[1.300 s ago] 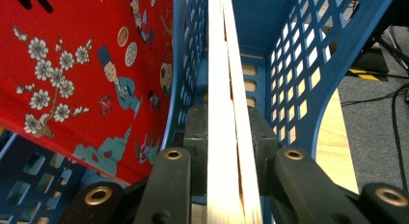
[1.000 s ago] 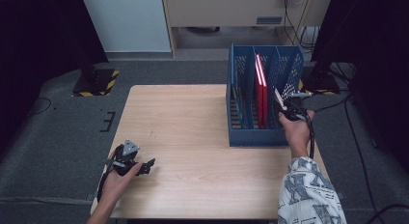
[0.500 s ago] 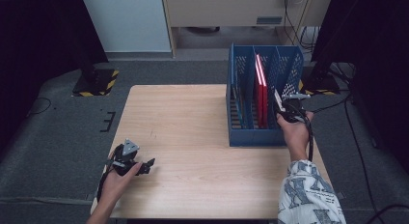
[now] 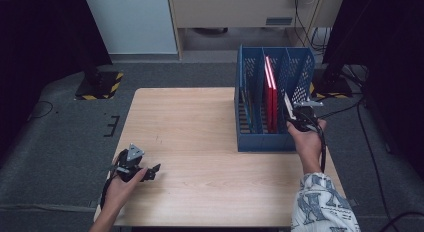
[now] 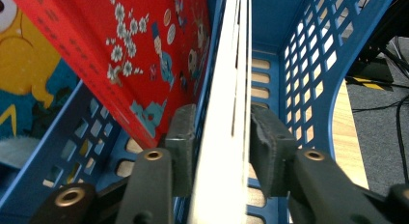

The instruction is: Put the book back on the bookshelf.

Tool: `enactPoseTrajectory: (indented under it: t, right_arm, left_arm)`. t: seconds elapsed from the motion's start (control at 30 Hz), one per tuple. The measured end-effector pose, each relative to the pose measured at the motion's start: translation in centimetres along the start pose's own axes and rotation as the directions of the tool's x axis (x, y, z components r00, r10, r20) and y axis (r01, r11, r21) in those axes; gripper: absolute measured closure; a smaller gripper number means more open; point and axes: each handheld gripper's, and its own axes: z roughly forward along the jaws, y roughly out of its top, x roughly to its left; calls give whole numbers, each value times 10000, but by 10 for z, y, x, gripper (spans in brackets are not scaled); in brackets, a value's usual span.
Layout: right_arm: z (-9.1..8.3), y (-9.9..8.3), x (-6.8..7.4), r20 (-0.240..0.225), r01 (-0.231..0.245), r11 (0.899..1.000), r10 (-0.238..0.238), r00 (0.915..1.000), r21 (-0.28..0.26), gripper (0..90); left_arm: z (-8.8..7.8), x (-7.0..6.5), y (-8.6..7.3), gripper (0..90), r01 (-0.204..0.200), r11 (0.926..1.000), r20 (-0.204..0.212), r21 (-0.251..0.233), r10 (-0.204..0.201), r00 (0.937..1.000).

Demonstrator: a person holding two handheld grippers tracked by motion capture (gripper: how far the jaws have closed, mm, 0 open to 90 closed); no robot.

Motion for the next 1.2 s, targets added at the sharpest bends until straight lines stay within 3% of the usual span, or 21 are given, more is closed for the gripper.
enactPoseTrajectory:
  t: [0.43,0.8,1.2]
  right_arm:
    - [0,-3,-3,628,-64,9997,79,9980,-241,754]
    - [1,-5,-4,657,-17,9988,49,9978,-494,759]
    - [6,-5,-3,756,-263,9963,325,9966,-816,761]
  left_arm:
    - [1,0,0,36,-55,10000,-15,11,55,10000]
    - [2,-1,0,36,-118,9999,-20,66,119,9999]
    - [2,-2,0,35,-103,9999,-5,52,103,9999]
